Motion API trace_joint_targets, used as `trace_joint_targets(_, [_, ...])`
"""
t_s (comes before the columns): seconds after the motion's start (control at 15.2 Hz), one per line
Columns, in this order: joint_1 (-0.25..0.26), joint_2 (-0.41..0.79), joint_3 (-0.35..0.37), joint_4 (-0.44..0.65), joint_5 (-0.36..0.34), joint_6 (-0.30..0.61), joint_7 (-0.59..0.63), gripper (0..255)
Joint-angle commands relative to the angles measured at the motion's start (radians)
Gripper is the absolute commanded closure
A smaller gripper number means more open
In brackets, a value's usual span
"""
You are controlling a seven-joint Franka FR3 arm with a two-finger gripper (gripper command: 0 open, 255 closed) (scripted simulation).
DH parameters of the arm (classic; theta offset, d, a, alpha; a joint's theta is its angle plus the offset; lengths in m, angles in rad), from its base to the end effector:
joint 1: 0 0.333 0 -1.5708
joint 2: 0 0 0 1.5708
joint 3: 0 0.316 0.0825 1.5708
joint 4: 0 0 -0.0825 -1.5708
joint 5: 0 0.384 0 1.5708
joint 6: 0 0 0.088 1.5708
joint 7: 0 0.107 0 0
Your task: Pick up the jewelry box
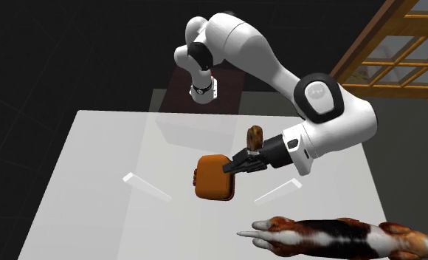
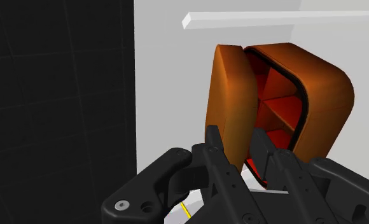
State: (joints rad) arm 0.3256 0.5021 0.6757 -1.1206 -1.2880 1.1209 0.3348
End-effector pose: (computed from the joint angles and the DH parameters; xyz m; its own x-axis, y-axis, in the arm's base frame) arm 0.5409 0.3654 0.6010 0.9289 0.3611 0.0819 0.1233 -0.5103 0.8511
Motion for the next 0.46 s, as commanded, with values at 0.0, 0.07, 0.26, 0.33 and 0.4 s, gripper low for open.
trace_joint_targets(0.0, [0.011,0.002,-0.004,0.033,-0.013,-0.014,-0.027,255])
trace_joint_targets(0.07, [0.02,0.007,-0.006,0.053,-0.021,-0.022,-0.04,255])
trace_joint_targets(0.26, [0.049,0.025,-0.016,0.119,-0.049,-0.046,-0.084,255])
trace_joint_targets(0.33, [0.05,0.026,-0.016,0.123,-0.051,-0.047,-0.086,255])
trace_joint_targets(0.4, [0.05,0.026,-0.016,0.123,-0.051,-0.047,-0.086,255])
